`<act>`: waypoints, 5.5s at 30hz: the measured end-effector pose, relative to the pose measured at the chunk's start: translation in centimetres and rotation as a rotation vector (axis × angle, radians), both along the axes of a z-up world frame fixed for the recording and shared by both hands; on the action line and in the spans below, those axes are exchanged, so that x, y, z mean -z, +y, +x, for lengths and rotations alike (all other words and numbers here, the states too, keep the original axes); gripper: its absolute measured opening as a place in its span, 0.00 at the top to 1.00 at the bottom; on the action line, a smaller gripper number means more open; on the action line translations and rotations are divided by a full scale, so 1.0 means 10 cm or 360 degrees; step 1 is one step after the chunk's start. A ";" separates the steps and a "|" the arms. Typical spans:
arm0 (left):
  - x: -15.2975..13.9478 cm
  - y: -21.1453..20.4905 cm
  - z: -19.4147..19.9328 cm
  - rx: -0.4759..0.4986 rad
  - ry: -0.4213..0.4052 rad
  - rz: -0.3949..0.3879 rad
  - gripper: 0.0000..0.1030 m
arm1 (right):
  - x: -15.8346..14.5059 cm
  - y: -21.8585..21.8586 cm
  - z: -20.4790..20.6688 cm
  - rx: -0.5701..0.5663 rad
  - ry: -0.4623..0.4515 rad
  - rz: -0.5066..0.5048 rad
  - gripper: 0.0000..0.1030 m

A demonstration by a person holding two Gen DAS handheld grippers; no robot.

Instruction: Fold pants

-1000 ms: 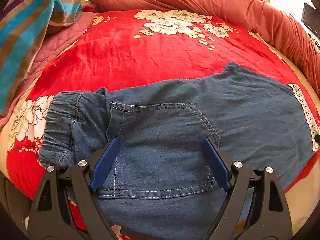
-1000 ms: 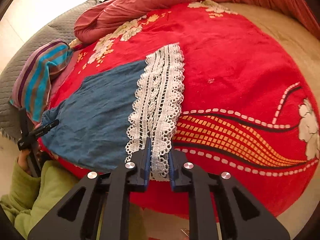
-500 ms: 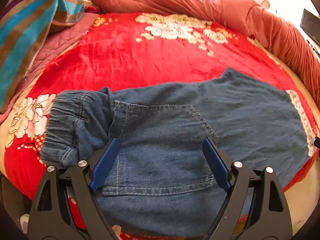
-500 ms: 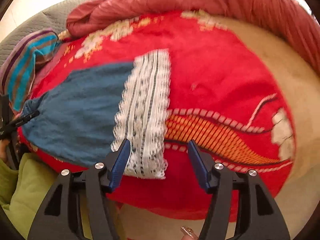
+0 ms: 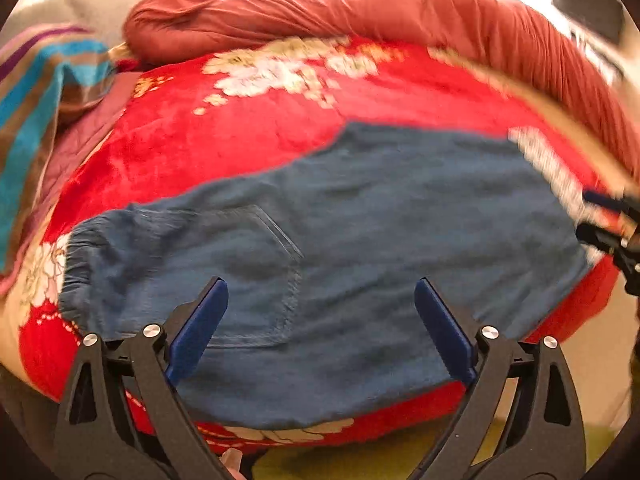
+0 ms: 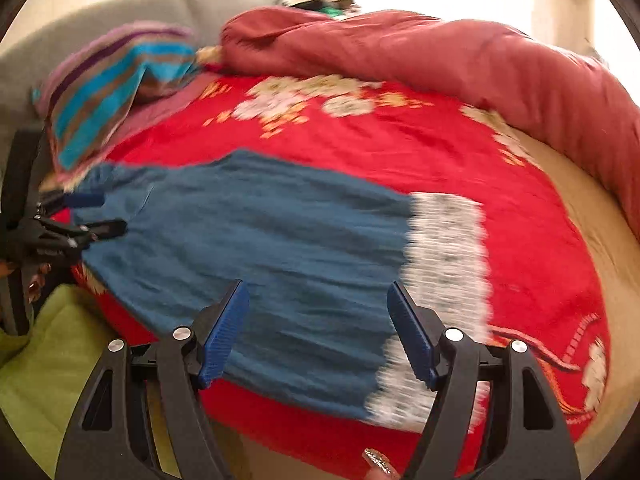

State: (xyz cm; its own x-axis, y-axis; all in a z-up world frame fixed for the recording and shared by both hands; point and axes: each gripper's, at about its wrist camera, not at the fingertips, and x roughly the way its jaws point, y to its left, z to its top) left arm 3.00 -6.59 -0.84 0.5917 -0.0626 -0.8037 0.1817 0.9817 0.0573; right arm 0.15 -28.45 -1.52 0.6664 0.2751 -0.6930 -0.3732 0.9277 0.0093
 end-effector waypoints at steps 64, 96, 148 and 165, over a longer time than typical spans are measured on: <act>-0.66 -0.44 -0.18 0.0102 -0.0178 -0.0088 0.09 | -0.46 -0.90 -0.29 0.0319 -0.0175 0.0262 0.09; -0.44 -1.54 0.64 0.0399 -0.0059 0.0016 0.09 | 0.06 -1.31 -0.29 0.0443 0.0048 0.0358 0.09; -0.23 -1.44 1.61 0.0796 0.0121 -0.0523 0.95 | -0.22 -0.36 0.19 -0.0043 0.0082 0.0564 0.81; -0.02 0.38 1.39 0.0148 0.0018 -0.0745 0.88 | -0.07 1.14 0.45 -0.0449 0.0257 0.0307 0.81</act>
